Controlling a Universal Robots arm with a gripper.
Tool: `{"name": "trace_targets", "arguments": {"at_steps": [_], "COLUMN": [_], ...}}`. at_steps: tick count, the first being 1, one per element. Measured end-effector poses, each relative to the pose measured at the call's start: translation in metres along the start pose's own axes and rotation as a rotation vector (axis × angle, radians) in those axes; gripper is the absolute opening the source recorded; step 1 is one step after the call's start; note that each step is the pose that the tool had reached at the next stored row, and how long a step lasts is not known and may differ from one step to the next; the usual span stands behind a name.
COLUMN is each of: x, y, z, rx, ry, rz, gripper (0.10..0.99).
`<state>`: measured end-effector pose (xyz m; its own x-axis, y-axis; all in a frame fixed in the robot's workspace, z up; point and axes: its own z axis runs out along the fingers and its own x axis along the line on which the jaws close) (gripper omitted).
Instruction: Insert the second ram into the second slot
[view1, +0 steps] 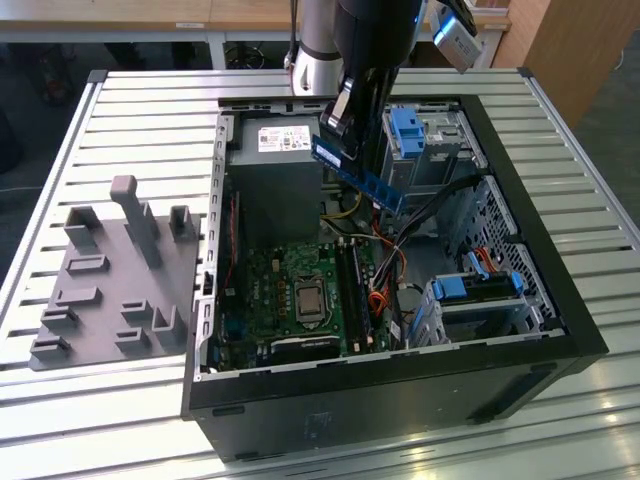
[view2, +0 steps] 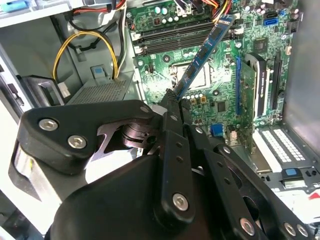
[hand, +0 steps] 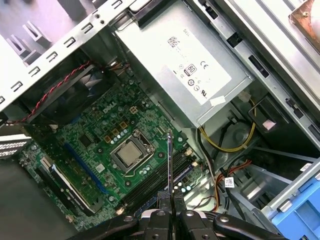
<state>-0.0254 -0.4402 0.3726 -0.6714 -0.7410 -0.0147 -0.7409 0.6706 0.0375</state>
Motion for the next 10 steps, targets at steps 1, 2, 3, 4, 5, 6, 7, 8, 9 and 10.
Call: {"name": "trace_targets", "arguments": {"at_steps": [1, 2, 3, 4, 5, 6, 7, 8, 9, 10], "x": [0.0, 0.0, 0.0, 0.0, 0.0, 0.0, 0.0, 0.0, 0.0, 0.0], "y": [0.0, 0.0, 0.0, 0.0, 0.0, 0.0, 0.0, 0.0, 0.0, 0.0], "z": [0.0, 0.0, 0.0, 0.0, 0.0, 0.0, 0.0, 0.0, 0.0, 0.0], "rx": [0.0, 0.0, 0.0, 0.0, 0.0, 0.0, 0.0, 0.0, 0.0, 0.0], "ry": [-0.0001, -0.0003, -0.0004, -0.0005, -0.0006, -0.0007, -0.0007, -0.0009, -0.001, -0.0011], "rz": [0.004, 0.007, 0.01, 0.013, 0.016, 0.018, 0.021, 0.024, 0.027, 0.029], "gripper": [0.137, 0.137, 0.137, 0.137, 0.137, 0.137, 0.137, 0.137, 0.137, 0.137]}}
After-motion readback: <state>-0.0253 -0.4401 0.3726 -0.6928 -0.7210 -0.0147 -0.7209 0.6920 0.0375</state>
